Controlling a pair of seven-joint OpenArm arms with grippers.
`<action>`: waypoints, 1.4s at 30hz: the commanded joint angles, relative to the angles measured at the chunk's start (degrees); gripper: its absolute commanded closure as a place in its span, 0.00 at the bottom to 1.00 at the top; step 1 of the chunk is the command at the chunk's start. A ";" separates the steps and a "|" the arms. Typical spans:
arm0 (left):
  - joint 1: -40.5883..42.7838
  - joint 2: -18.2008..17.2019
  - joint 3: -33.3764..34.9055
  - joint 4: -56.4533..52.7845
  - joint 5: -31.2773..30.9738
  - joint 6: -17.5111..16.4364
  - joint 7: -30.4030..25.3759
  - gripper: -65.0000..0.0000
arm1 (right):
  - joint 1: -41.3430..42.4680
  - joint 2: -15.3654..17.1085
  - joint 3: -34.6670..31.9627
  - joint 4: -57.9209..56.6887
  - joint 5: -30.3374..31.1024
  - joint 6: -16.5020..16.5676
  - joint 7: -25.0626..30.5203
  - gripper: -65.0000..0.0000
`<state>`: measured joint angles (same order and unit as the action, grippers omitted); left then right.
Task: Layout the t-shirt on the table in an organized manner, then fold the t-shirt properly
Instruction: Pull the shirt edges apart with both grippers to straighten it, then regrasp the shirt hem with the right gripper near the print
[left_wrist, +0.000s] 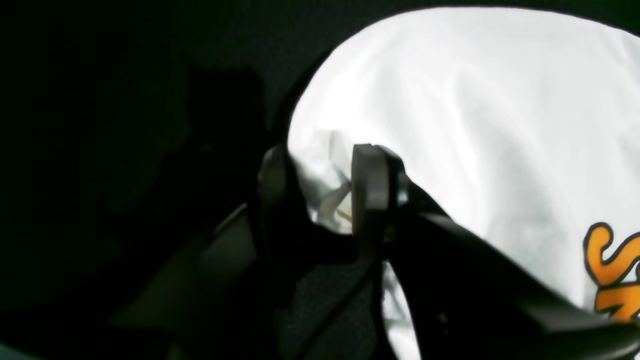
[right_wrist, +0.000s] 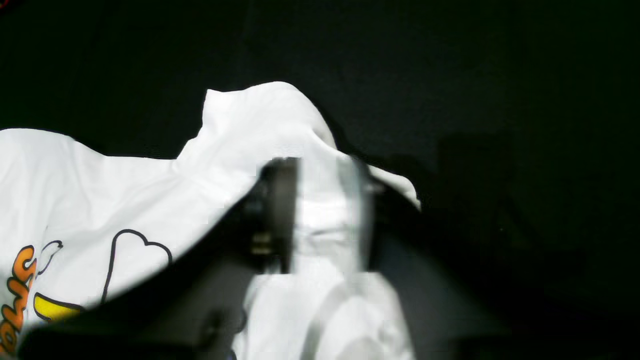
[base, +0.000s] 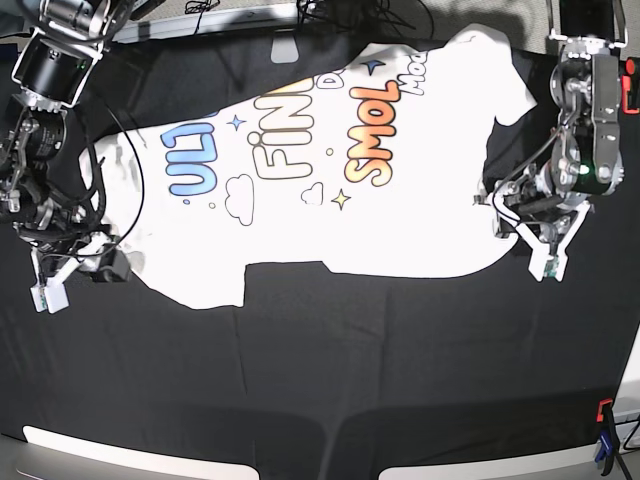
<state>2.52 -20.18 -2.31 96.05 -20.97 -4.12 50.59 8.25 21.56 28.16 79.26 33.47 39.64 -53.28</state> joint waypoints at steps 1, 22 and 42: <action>-0.79 -0.61 -0.31 1.03 -0.15 -0.39 -1.31 0.70 | 1.27 0.83 -0.13 1.07 1.68 0.36 1.22 0.56; -1.75 -0.61 -0.31 -6.29 -0.35 -3.65 -5.49 1.00 | 1.29 0.81 -0.94 1.07 1.64 0.36 3.89 0.51; -1.70 -0.61 -0.31 -6.29 -0.35 -3.87 -5.22 1.00 | 12.79 5.57 -24.26 -15.39 -19.80 -9.90 16.24 0.52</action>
<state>1.69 -20.16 -2.28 88.66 -21.19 -7.73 46.50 19.94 26.39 3.60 62.89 13.58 29.74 -37.78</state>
